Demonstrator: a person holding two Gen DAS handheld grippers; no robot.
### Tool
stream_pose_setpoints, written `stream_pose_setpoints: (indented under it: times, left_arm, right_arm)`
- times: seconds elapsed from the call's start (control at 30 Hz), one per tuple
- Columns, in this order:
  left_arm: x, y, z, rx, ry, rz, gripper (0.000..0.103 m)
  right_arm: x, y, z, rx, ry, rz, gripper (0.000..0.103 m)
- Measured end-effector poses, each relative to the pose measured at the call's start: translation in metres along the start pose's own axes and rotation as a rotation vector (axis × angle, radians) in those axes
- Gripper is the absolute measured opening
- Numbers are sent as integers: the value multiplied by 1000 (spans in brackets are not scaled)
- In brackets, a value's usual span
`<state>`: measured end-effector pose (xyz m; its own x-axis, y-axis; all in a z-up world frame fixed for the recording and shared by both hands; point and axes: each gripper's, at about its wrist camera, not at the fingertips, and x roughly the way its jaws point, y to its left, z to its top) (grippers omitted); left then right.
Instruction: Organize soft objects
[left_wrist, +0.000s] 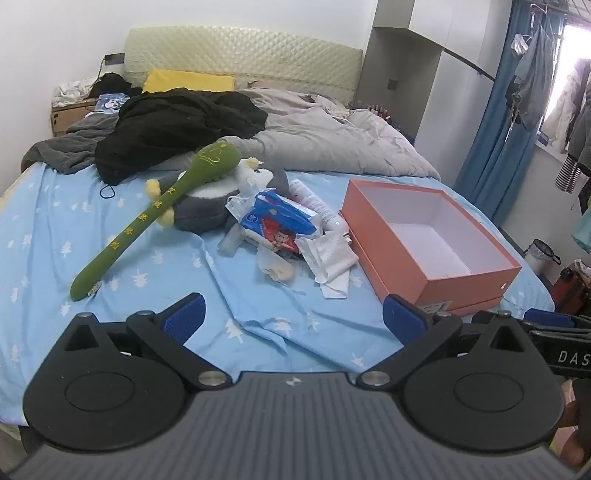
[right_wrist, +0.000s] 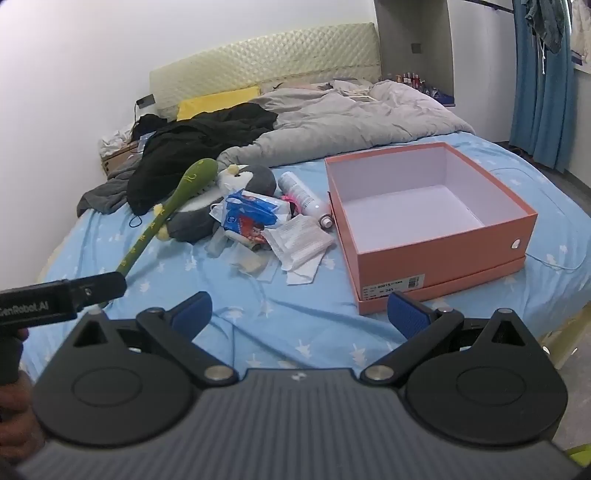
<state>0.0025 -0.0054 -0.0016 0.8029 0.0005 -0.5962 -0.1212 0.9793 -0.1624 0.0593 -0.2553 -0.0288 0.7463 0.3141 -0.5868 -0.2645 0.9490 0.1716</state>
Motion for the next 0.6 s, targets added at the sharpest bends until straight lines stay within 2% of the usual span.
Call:
stream_pose_setpoints:
  times: [0.6]
  left_arm:
    - [3,0,-2,4,-2,-1,103]
  right_arm:
    - [1,1,-2,-3,-9,-7,103]
